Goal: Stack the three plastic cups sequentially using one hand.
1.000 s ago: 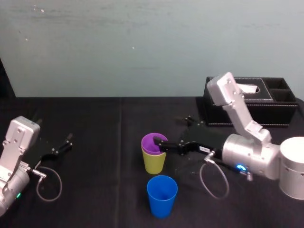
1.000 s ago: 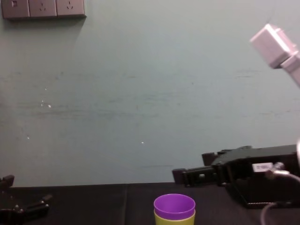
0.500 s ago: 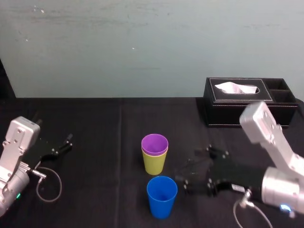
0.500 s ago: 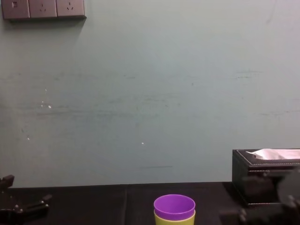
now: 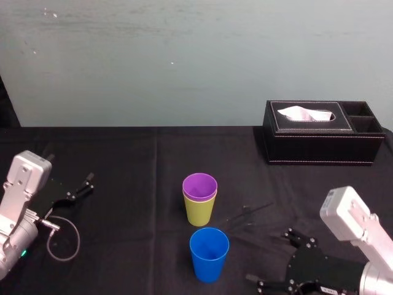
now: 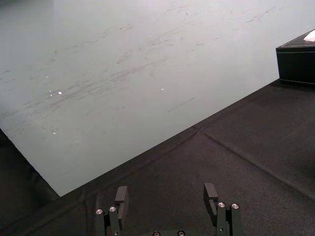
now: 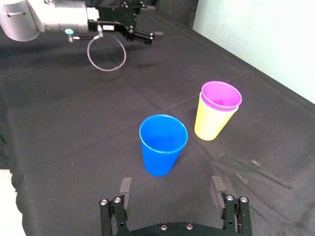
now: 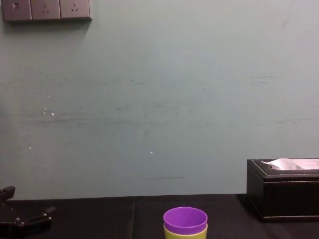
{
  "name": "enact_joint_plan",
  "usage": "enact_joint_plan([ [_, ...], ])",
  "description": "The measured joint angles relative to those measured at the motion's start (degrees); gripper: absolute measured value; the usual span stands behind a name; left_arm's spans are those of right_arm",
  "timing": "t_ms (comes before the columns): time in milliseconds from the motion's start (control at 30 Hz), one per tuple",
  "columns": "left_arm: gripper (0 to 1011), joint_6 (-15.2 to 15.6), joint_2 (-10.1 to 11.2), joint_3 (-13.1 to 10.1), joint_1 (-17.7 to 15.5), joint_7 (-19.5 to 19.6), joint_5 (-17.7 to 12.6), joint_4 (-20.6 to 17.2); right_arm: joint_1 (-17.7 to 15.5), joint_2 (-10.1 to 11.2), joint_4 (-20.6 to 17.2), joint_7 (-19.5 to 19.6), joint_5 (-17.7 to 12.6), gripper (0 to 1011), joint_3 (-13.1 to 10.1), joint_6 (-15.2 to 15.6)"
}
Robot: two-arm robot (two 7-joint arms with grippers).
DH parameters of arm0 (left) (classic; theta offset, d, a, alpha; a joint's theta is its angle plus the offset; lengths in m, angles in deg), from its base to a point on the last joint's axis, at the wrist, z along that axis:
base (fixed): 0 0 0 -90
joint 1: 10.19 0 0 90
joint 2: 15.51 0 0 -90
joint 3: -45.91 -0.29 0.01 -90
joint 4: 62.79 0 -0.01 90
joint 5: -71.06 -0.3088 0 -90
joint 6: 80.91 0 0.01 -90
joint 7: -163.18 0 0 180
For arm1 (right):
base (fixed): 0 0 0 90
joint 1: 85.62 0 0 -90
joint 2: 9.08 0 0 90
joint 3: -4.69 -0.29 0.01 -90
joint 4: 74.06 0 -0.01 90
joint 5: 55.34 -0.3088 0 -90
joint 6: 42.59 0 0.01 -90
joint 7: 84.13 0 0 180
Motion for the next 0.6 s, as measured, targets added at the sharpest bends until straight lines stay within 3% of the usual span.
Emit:
enact_joint_plan([
  [200, 1000, 0.0, 0.0, 0.0, 0.0, 0.0, 0.0, 0.0, -1.05, -0.64, 1.24, -0.47, 0.78, 1002, -0.37, -1.32],
  [333, 1000, 0.0, 0.0, 0.0, 0.0, 0.0, 0.0, 0.0, -0.69, -2.2, 2.3, -0.84, 2.23, 1002, 0.47, -1.45],
  [600, 1000, 0.0, 0.0, 0.0, 0.0, 0.0, 0.0, 0.0, 0.77, -5.6, 3.58, -0.14, 5.11, 1002, 2.5, 1.09],
])
